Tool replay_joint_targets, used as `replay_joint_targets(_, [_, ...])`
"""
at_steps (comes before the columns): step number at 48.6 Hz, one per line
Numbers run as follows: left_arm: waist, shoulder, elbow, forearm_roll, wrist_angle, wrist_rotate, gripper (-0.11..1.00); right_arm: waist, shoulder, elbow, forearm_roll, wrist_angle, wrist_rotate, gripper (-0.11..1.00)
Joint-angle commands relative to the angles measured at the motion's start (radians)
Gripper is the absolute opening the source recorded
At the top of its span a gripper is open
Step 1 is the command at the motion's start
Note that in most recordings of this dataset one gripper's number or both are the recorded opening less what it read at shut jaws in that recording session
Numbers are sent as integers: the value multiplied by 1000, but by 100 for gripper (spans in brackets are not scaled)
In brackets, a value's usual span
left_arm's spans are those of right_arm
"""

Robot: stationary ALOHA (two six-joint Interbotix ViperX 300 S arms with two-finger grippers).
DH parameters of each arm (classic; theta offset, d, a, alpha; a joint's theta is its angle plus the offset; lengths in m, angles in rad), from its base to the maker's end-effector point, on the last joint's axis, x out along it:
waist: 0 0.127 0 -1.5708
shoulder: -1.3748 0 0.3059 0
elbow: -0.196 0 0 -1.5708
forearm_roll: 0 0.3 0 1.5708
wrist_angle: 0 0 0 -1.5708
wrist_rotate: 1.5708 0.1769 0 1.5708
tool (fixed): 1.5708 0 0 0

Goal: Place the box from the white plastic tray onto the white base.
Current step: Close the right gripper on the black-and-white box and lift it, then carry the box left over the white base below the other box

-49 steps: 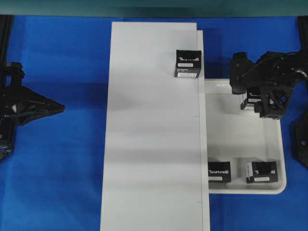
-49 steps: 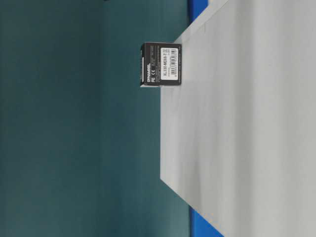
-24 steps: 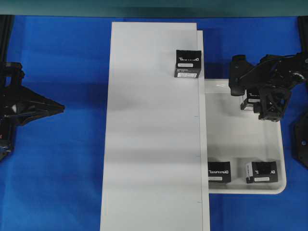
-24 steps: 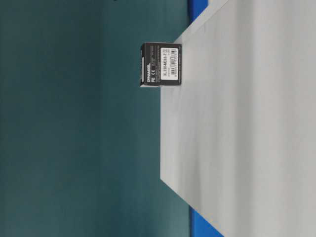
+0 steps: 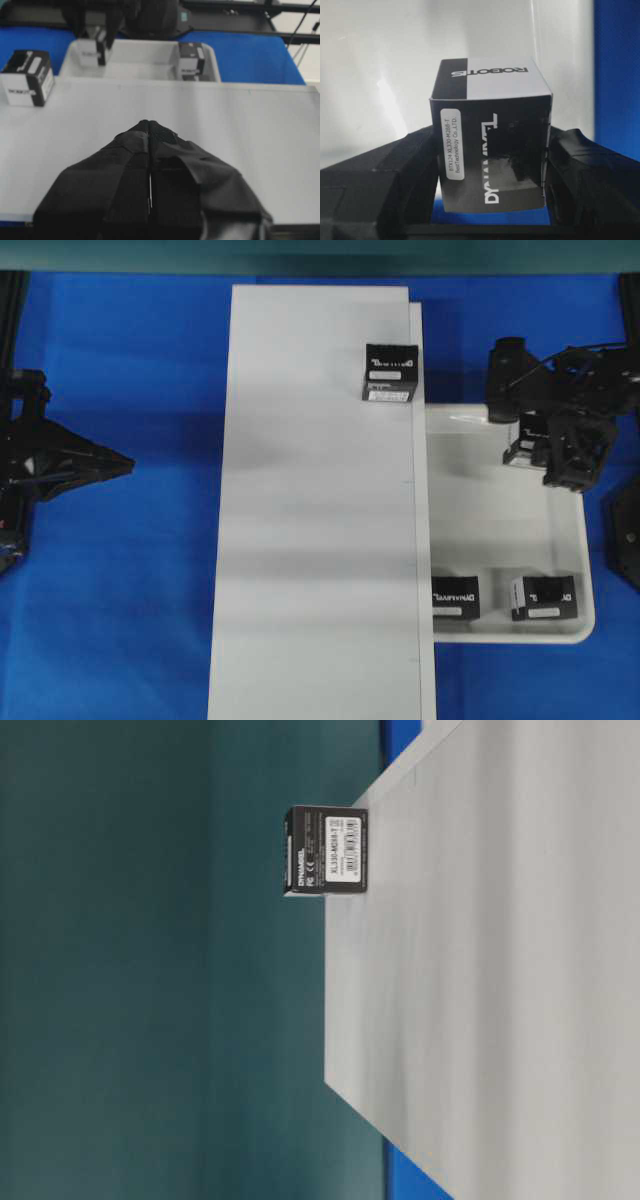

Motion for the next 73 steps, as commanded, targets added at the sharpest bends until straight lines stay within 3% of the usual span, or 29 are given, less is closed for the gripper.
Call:
replay_joint_targets(1, [2, 6, -26, 2, -5, 0, -6, 11, -52, -71, 8, 107, 12, 60])
replay_joint_targets(12, [2, 5, -28, 2, -5, 0, -6, 44, -123, -232, 8, 353, 66, 60])
replay_joint_targets(19, [2, 3, -28, 2, -5, 0, -6, 74, -118, -302, 8, 430, 87, 60])
replay_joint_targets(34, [2, 3, -28, 3, -5, 0, -6, 126, -71, -417, 8, 465, 129, 60])
replay_joint_targets(55, [2, 2, -29, 3, -5, 0, -6, 172, 60, -569, 8, 503, 127, 60])
replay_joint_targets(73, [3, 2, -28, 3, -5, 0, -6, 253, 230, -696, 8, 414, 112, 60])
